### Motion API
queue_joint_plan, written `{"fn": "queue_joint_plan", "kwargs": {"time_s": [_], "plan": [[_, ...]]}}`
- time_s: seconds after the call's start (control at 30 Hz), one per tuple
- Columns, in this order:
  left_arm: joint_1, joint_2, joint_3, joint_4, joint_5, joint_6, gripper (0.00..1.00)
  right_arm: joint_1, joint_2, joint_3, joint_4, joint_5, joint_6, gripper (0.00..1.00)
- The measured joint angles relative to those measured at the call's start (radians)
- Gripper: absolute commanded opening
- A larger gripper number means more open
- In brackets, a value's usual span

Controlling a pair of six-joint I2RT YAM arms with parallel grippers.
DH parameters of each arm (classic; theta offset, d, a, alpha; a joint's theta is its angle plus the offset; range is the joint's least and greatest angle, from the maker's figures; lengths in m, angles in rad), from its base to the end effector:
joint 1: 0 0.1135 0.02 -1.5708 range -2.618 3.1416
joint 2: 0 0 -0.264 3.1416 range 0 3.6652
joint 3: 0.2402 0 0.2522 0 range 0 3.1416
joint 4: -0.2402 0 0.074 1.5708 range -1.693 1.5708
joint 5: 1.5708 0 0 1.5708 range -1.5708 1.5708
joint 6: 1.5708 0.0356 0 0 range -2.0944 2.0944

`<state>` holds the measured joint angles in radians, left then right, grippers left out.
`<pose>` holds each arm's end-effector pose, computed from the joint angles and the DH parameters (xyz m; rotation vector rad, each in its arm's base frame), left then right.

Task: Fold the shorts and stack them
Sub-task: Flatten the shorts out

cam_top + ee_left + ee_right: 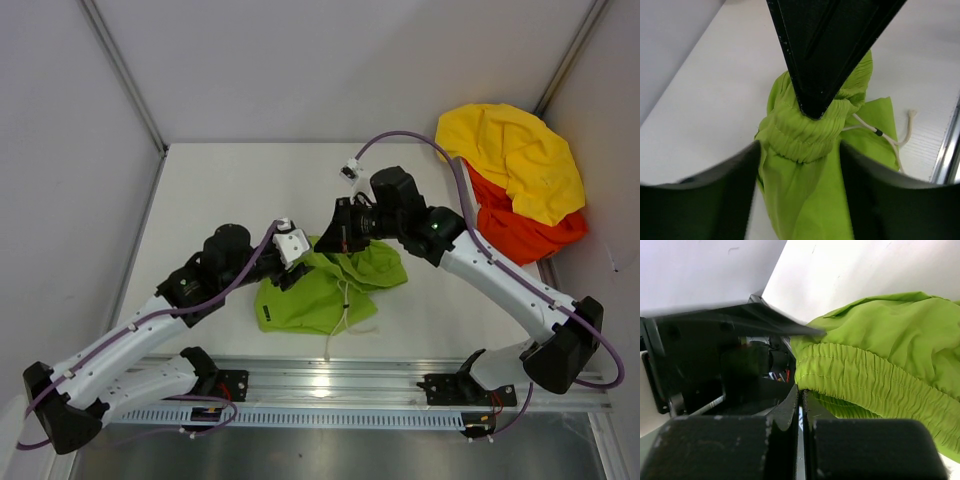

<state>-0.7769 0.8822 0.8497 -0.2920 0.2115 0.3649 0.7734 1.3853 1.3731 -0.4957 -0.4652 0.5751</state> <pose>0.1389 -0.1471 0.3347 1.1553 1.5291 -0.4795 0.2103 0.2276 0.3785 -0.5395 2.2284 1.2537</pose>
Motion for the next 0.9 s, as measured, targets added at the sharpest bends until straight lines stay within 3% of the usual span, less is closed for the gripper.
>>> {"fn": "queue_joint_plan", "kwargs": {"time_s": [0.17, 0.2, 0.23, 0.3, 0.5, 0.7, 0.9], "plan": [[0.000, 0.013, 0.000, -0.002, -0.007, 0.011, 0.20, 0.013, 0.002, 0.000, 0.010, -0.005, 0.009, 0.02], [0.000, 0.014, 0.000, -0.003, -0.008, 0.010, 0.12, 0.013, 0.002, 0.000, 0.011, -0.005, 0.009, 0.19], [0.000, 0.014, 0.000, -0.003, -0.008, 0.008, 0.00, 0.013, 0.002, 0.000, 0.012, -0.004, 0.012, 0.29], [0.000, 0.014, 0.000, -0.008, -0.014, 0.008, 0.00, 0.013, 0.002, 0.002, 0.017, -0.002, 0.007, 0.54], [0.000, -0.017, -0.005, -0.010, -0.069, -0.002, 0.00, -0.054, -0.074, -0.046, 0.030, 0.073, 0.001, 0.76], [0.037, -0.097, -0.034, 0.003, -0.104, -0.043, 0.00, -0.135, -0.229, -0.209, 0.023, 0.225, -0.029, 0.79], [0.050, -0.149, -0.076, 0.025, -0.131, -0.061, 0.00, -0.314, -0.240, -0.498, 0.074, 0.205, 0.031, 0.85]]}}
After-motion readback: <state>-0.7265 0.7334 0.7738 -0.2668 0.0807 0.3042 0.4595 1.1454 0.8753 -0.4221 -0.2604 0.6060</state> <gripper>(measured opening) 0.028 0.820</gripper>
